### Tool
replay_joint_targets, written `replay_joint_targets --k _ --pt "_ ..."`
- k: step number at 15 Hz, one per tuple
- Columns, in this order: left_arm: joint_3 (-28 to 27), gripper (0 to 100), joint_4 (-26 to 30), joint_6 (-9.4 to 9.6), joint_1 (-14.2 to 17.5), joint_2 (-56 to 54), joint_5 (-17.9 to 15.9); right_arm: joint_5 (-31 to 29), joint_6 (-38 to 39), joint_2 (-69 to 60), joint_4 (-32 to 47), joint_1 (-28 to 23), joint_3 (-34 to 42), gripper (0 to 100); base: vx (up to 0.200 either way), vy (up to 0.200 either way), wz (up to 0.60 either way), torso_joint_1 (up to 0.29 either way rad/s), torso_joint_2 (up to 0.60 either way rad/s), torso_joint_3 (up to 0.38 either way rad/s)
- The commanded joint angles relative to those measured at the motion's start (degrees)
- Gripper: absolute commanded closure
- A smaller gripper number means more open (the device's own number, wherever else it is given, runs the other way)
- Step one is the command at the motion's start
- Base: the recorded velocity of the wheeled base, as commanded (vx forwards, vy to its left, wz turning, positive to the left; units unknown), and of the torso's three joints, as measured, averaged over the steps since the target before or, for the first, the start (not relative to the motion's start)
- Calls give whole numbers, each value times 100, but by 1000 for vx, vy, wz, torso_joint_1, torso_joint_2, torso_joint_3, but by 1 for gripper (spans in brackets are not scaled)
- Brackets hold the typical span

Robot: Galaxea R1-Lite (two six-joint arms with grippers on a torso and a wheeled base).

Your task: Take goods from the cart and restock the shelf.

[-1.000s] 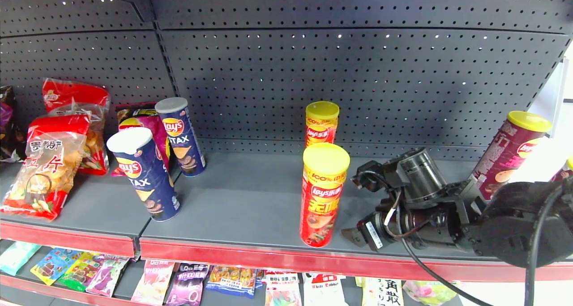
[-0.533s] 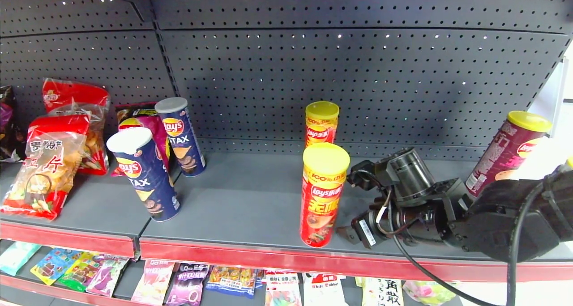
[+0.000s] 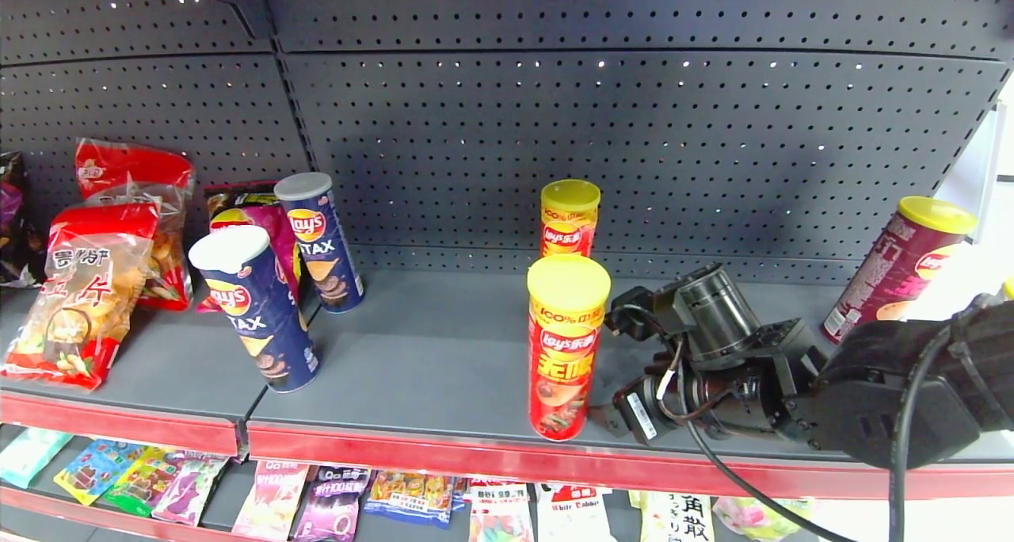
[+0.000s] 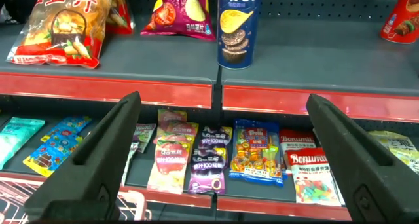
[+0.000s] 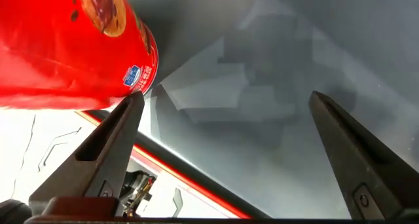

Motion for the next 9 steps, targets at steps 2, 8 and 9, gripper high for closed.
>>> replay_joint_targets --k 2,8,9 --pt "0 0 0 -1 0 -2 1 -1 0 -12 -2 38 -2 0 0 0 0 0 0 0" --pt "0 0 0 -1 0 -2 1 -1 9 -48 7 55 68 0 0 0 0 0 0 0" --pt "0 0 0 -1 0 -2 1 -1 9 -48 7 90 86 0 0 0 0 0 0 0"
